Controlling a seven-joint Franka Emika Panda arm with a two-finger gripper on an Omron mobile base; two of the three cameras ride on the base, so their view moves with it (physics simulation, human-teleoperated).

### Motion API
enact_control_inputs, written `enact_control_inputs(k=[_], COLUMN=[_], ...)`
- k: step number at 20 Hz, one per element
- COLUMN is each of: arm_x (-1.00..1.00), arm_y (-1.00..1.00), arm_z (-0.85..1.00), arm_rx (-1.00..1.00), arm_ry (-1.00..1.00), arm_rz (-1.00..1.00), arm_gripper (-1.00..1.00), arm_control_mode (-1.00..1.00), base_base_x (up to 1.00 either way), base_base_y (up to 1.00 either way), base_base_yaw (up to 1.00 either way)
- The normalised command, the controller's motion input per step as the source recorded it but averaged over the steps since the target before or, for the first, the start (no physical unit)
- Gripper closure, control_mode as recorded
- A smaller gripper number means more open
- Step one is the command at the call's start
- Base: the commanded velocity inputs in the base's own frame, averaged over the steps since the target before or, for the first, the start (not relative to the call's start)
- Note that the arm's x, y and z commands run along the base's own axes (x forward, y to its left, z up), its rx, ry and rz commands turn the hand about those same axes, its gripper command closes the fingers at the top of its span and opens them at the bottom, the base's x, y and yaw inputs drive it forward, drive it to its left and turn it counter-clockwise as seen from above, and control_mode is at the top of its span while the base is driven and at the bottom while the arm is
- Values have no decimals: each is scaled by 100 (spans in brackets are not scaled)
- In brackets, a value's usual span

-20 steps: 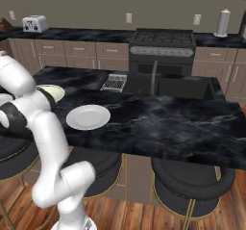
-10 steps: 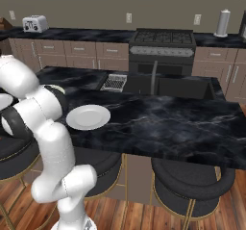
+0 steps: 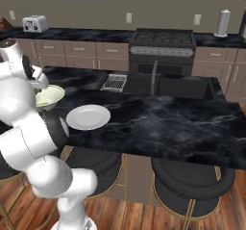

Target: Pick the chicken drumstick and lemon wedge from their plates and place them in the bowl. Then put the bowl in the fridge.

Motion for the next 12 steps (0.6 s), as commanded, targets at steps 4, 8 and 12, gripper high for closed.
enact_control_inputs(k=[4, 8, 12], arm_x=[33, 37, 45], arm_y=[-11, -2, 1], arm_z=[15, 0, 0], arm_rx=[13, 11, 3], arm_ry=[18, 30, 29], arm_rz=[-7, -9, -10], arm_gripper=[100, 100, 100], arm_control_mode=[-100, -100, -100], base_base_x=[0, 0, 0], base_base_y=[0, 0, 0], base_base_yaw=[0, 0, 0])
